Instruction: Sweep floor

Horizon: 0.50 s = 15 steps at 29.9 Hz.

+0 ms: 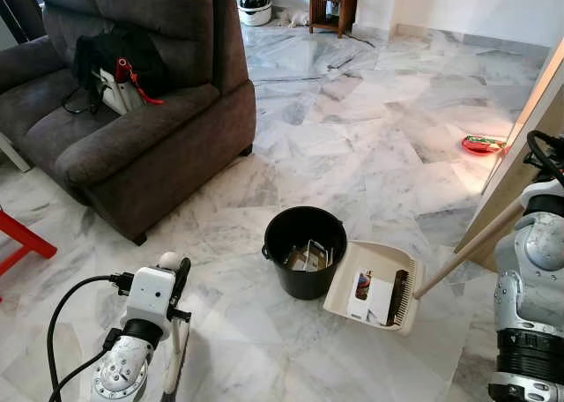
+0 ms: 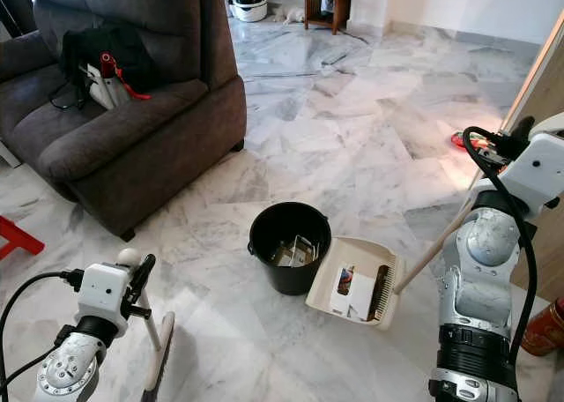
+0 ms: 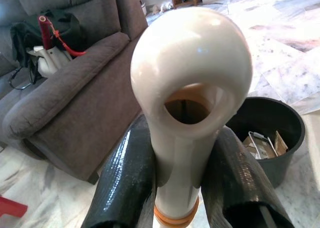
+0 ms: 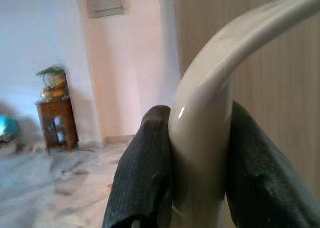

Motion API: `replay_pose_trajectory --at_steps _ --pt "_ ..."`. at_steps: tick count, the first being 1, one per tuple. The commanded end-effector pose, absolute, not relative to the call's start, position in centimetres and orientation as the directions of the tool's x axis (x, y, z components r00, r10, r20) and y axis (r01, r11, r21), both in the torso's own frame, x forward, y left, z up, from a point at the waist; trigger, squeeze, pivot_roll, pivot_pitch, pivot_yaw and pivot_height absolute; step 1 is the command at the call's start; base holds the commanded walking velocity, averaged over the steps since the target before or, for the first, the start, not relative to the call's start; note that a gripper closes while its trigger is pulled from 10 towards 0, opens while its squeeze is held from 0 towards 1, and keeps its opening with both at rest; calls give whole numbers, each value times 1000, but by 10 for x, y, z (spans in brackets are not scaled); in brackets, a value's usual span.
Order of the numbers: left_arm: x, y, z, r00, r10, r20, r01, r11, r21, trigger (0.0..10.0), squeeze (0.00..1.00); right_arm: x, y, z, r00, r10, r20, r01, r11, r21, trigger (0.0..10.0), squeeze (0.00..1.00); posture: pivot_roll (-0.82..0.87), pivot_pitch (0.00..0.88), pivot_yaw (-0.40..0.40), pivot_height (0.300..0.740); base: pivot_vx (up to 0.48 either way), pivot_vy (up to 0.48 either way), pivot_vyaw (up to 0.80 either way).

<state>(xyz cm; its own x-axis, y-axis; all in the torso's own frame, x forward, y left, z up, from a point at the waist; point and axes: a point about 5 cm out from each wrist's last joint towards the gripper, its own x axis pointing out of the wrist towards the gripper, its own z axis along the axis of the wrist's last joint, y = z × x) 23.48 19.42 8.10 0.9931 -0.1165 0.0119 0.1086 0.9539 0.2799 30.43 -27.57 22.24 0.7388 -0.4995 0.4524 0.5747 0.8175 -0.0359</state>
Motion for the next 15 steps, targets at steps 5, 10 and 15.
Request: replay_pose_trajectory --at_steps 5,10,15 --pt "236 199 87 995 -100 28 86 947 310 10000 0 309 -266 206 832 -337 441 489 821 -295 10000 0 42 89 92 740 0 0 0" --pt "236 199 87 994 -101 28 88 947 310 10000 0 309 -264 204 835 -335 438 485 824 -294 10000 0 43 84 94 740 0 0 0" --pt "236 199 87 994 -103 27 89 947 310 10000 0 310 -262 202 848 -316 424 455 846 -279 10000 0 43 83 95 740 0 0 0"
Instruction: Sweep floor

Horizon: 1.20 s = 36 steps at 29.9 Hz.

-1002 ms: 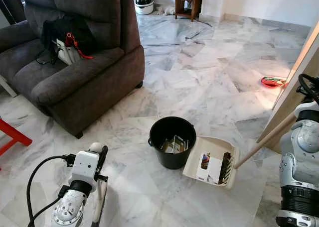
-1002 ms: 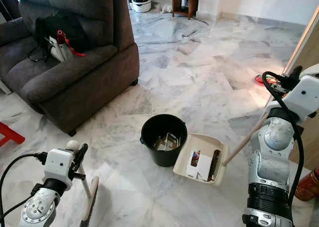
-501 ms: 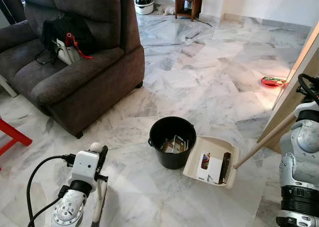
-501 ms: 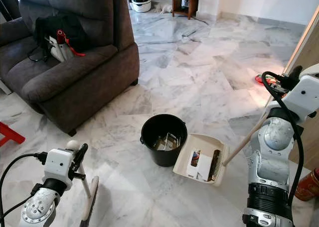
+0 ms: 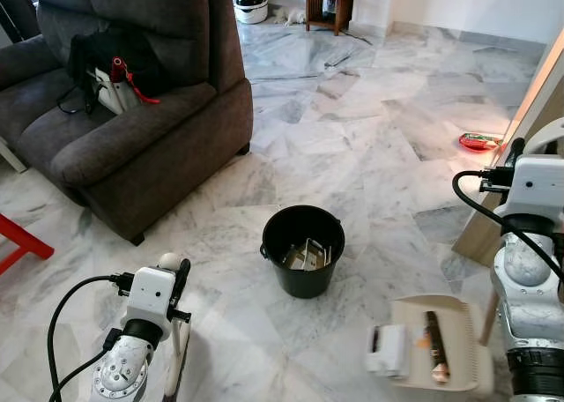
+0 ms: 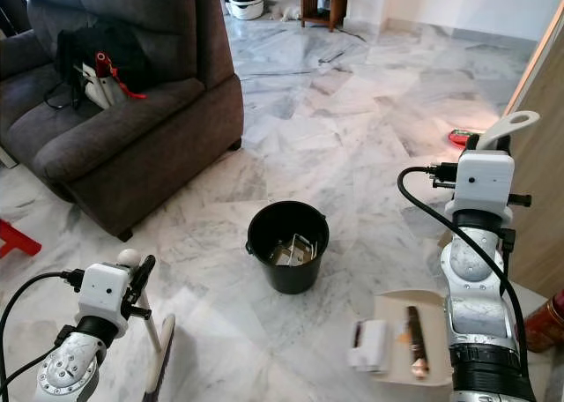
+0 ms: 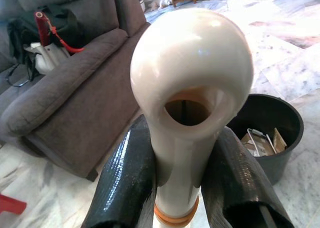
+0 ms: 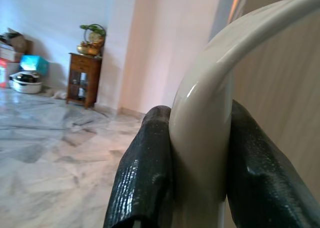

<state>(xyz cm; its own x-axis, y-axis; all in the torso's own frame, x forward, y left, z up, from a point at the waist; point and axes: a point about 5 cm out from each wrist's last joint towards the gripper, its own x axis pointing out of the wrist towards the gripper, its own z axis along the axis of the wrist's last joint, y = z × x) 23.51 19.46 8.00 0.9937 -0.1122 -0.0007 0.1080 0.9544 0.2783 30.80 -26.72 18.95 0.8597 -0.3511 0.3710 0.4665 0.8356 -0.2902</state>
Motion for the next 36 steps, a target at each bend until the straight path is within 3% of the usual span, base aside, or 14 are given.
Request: replay_pose_trajectory --at_steps 1,9,14,17,21,25,27,36 --pt "236 199 87 994 -103 26 90 947 310 10000 0 311 -261 200 857 -315 408 441 858 -264 10000 0 44 84 95 740 0 0 0" --pt "236 199 88 994 -104 24 92 946 311 10000 0 313 -252 189 905 -252 343 342 911 -233 10000 0 43 86 96 740 0 0 0" --pt "236 199 88 994 -104 22 92 946 310 10000 0 314 -249 185 923 -240 302 299 940 -166 10000 0 45 89 97 740 0 0 0" --pt "236 199 87 994 -104 20 92 946 310 10000 0 316 -245 180 952 -184 246 202 978 -51 10000 0 44 90 98 740 0 0 0" --pt "236 199 88 994 -104 20 93 946 309 10000 0 314 -243 180 959 -139 247 154 987 -40 10000 0 44 92 98 740 0 0 0" --pt "236 199 88 995 -102 20 91 947 309 10000 0 311 -243 189 941 -136 309 114 990 89 10000 0 45 92 99 740 0 0 0" --pt "236 199 88 995 -102 21 90 947 309 10000 0 307 -246 202 916 -149 373 70 974 217 10000 0 45 93 100 740 0 0 0" --pt "236 199 87 995 -102 20 91 947 309 10000 0 302 -249 222 868 -146 475 -15 948 319 10000 0 44 93 100 740 0 0 0"
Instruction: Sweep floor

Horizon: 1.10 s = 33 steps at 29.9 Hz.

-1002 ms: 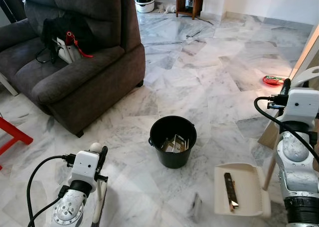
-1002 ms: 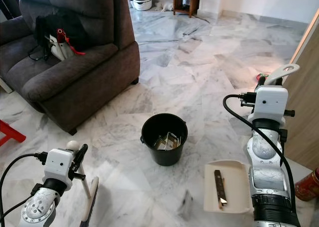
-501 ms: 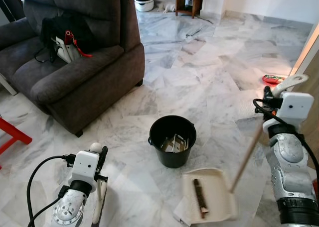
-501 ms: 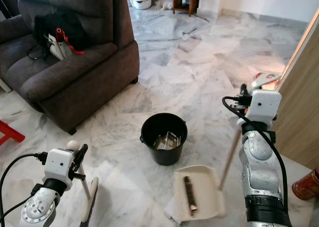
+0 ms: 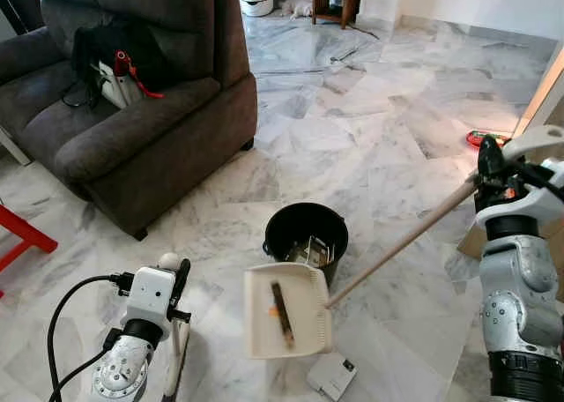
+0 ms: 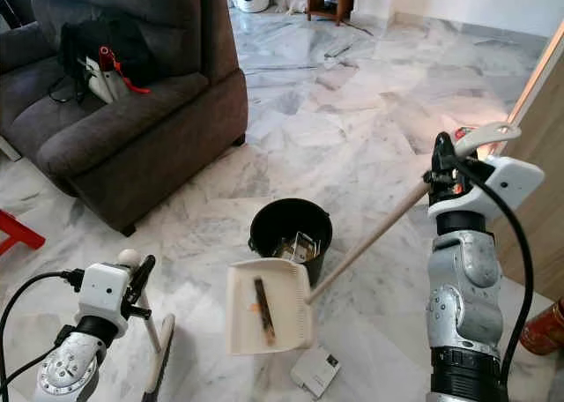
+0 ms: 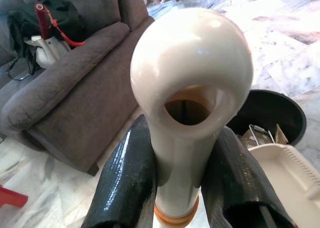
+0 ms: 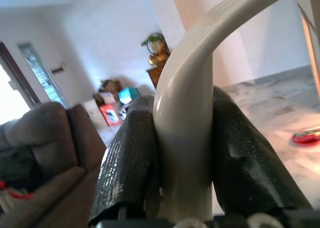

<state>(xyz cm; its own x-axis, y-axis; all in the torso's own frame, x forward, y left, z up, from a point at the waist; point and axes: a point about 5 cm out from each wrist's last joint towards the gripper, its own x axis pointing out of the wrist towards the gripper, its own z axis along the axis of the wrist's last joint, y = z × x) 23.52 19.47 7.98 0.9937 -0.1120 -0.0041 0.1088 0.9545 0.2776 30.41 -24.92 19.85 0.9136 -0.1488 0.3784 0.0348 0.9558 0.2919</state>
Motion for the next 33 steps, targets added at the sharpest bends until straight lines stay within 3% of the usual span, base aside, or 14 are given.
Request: replay_pose_trajectory --at_steps 1,24,33 --pt "236 199 87 995 -102 20 91 947 309 10000 0 301 -249 223 866 -140 480 -21 949 314 10000 0 44 93 100 740 0 0 0" --pt "237 199 88 995 -96 26 84 948 306 10000 0 296 -239 265 770 -125 625 -66 960 273 10000 0 49 92 98 740 0 0 0" --pt "237 199 87 996 -91 23 80 949 305 10000 0 301 -228 262 776 -134 616 -42 964 262 10000 0 53 90 95 740 0 0 0"
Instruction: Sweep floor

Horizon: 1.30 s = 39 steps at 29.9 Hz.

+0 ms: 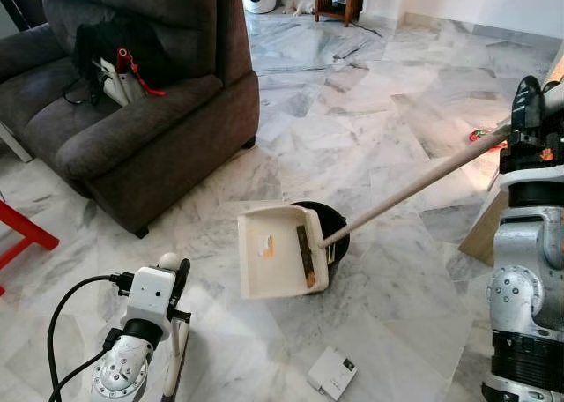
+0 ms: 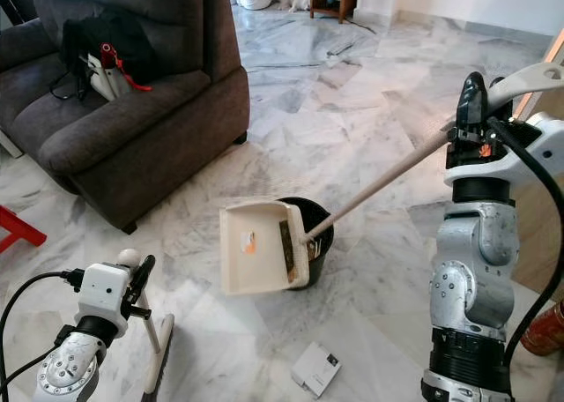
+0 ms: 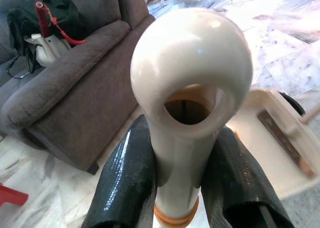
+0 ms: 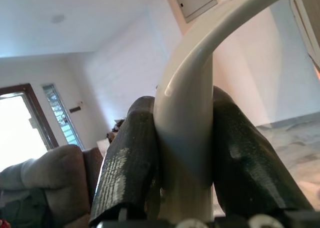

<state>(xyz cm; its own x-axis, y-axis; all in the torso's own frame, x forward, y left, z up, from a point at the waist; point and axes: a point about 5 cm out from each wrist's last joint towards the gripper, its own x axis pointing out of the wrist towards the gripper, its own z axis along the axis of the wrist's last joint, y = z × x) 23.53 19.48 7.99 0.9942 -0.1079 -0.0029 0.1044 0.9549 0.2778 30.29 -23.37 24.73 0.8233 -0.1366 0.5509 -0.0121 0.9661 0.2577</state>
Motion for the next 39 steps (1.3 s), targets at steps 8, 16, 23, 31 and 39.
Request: replay_pose_trajectory --at_steps 8,16,23,31,39 --pt "237 199 88 996 -89 24 78 948 309 10000 0 304 -222 261 782 -123 611 -51 964 259 10000 0 53 91 96 740 0 0 0" --pt "237 199 88 996 -90 25 78 948 309 10000 0 304 -220 260 790 -117 602 -51 966 255 10000 0 54 91 97 740 189 0 0" --pt "237 199 88 996 -91 26 78 947 313 10000 0 305 -218 260 792 -116 599 -51 966 254 10000 0 56 91 98 740 282 0 0" --pt "237 199 89 995 -91 28 78 946 313 10000 0 304 -216 260 793 -109 599 -55 967 249 10000 0 55 92 98 740 317 0 0" --pt "237 199 89 995 -91 30 77 946 314 10000 0 305 -215 261 794 -106 599 -58 967 248 10000 0 57 91 97 740 315 0 0"
